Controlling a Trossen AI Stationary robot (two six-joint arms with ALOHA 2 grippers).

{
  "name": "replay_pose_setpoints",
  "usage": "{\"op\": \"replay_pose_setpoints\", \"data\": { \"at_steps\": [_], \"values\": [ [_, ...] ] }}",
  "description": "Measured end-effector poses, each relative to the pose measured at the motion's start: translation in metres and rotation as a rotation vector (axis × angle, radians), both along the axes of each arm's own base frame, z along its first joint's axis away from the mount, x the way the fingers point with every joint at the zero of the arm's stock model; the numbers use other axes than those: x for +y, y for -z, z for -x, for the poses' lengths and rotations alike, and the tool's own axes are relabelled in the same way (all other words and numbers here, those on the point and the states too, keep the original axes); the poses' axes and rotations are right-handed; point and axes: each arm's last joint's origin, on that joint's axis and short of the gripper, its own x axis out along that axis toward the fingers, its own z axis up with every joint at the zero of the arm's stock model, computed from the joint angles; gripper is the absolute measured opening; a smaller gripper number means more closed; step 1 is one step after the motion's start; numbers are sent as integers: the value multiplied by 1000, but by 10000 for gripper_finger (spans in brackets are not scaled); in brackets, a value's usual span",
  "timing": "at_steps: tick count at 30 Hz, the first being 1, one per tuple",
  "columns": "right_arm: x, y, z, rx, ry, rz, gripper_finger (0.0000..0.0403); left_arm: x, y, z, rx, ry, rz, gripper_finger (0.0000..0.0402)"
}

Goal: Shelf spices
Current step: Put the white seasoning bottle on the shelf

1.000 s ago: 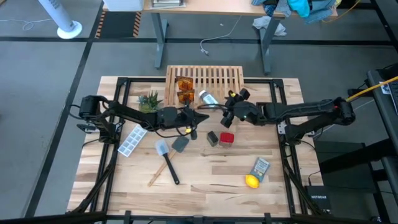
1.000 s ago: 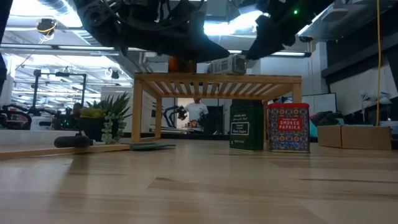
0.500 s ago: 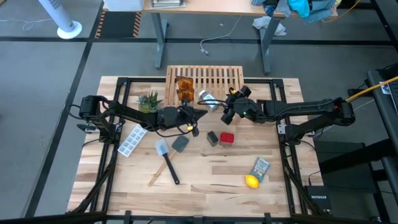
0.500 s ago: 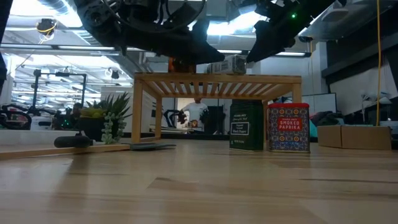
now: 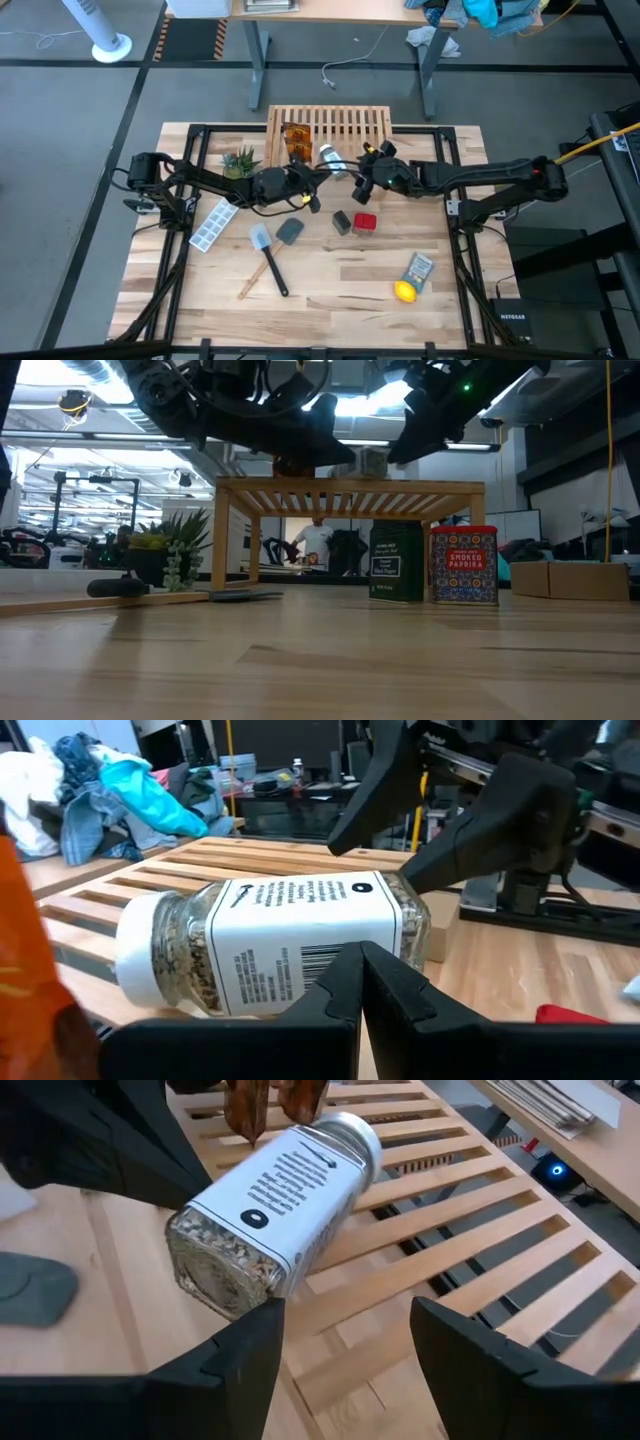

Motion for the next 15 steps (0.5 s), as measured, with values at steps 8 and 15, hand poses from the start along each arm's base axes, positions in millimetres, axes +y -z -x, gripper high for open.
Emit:
{"op": "replay_pose_setpoints", "data": {
  "at_steps": [8, 15],
  "values": [
    [2, 3, -6, -27, -41, -57, 225, 1, 0, 0, -10, -13, 14, 0],
    [4, 2, -8, -59, -108, -111, 225, 0, 0, 0, -11, -6, 21, 0]
  ]
}}
